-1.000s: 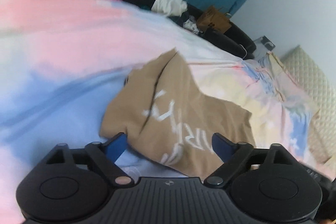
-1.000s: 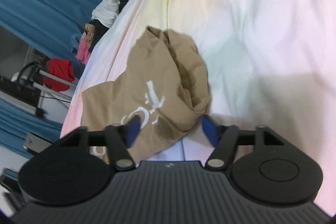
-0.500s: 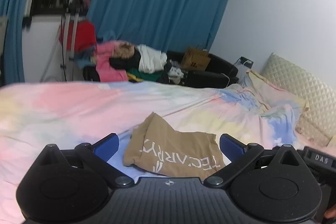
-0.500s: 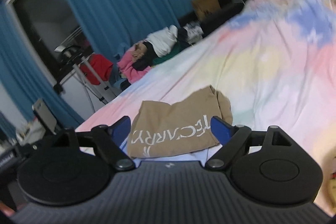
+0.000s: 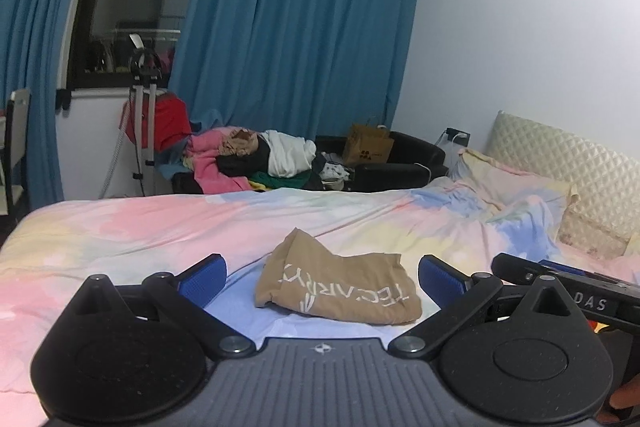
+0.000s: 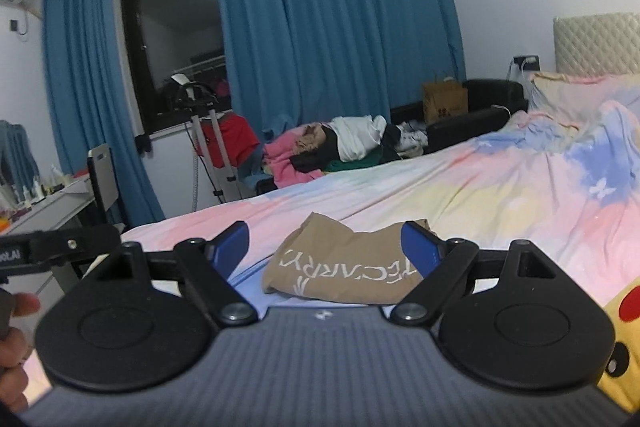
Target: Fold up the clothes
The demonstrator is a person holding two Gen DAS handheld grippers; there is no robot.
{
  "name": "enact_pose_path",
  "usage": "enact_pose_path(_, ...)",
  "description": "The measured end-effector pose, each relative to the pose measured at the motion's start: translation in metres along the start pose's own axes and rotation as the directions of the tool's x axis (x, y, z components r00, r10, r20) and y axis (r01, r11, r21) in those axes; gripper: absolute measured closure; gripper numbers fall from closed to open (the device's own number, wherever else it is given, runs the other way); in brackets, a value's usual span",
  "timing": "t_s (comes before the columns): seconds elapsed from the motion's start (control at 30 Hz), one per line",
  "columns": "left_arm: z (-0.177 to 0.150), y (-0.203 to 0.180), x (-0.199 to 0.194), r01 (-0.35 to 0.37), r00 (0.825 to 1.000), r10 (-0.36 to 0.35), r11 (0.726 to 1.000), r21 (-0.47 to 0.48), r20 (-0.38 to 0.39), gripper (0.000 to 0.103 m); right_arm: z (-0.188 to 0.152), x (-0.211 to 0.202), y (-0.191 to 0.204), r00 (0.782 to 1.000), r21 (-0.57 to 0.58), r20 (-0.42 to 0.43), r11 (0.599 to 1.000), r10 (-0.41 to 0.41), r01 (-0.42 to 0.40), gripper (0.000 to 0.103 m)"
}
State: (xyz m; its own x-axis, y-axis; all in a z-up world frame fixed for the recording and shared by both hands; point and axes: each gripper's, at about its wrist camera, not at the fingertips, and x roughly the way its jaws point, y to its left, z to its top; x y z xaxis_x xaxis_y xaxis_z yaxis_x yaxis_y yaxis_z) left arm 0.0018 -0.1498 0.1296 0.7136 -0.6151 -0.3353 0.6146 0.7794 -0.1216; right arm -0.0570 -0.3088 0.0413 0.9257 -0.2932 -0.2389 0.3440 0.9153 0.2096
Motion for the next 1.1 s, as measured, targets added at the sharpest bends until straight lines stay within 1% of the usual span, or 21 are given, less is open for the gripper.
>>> enact_pose_path(0.13, -0.019, -0.007, -0.012, -0.006, 1.0, 0.005, 0.998, 0.058, 0.023, 0.0, -0.017, -0.004, 0.01, 0.999, -0.041, 0.035, 0.999, -0.006, 0.007, 0.018)
enact_pose_path(0.3, -0.042, -0.006, -0.012, -0.038, 0.998, 0.033, 0.995, 0.094, 0.061, 0.0, -0.038, 0.001, 0.018, 0.998, -0.046, 0.055, 0.998, -0.036, 0.039, 0.018)
enact_pose_path(0.47, -0.062, 0.001, -0.007, -0.062, 0.995, 0.054, 0.992, 0.111, 0.079, 0.0, -0.063, 0.014, 0.027, 0.997, -0.087, 0.046, 0.994, -0.068, 0.072, 0.018)
enact_pose_path(0.67, -0.08, 0.018, 0.006, -0.071, 0.996, 0.068, 0.997, 0.043, 0.062, 0.0, -0.09, 0.027, 0.026, 0.994, -0.067, 0.019, 0.992, -0.106, 0.107, 0.018)
enact_pose_path(0.83, -0.092, 0.023, 0.016, -0.107, 0.994, 0.105, 0.993, 0.058, 0.038, 0.0, -0.096, 0.03, 0.031, 0.991, -0.107, 0.035, 0.985, -0.131, 0.134, 0.019)
enact_pose_path(1.1, -0.099, 0.023, 0.022, -0.129, 0.992, 0.128, 0.988, 0.081, 0.021, 0.0, -0.1, 0.033, 0.033, 0.984, -0.132, 0.038, 0.975, -0.173, 0.177, 0.019)
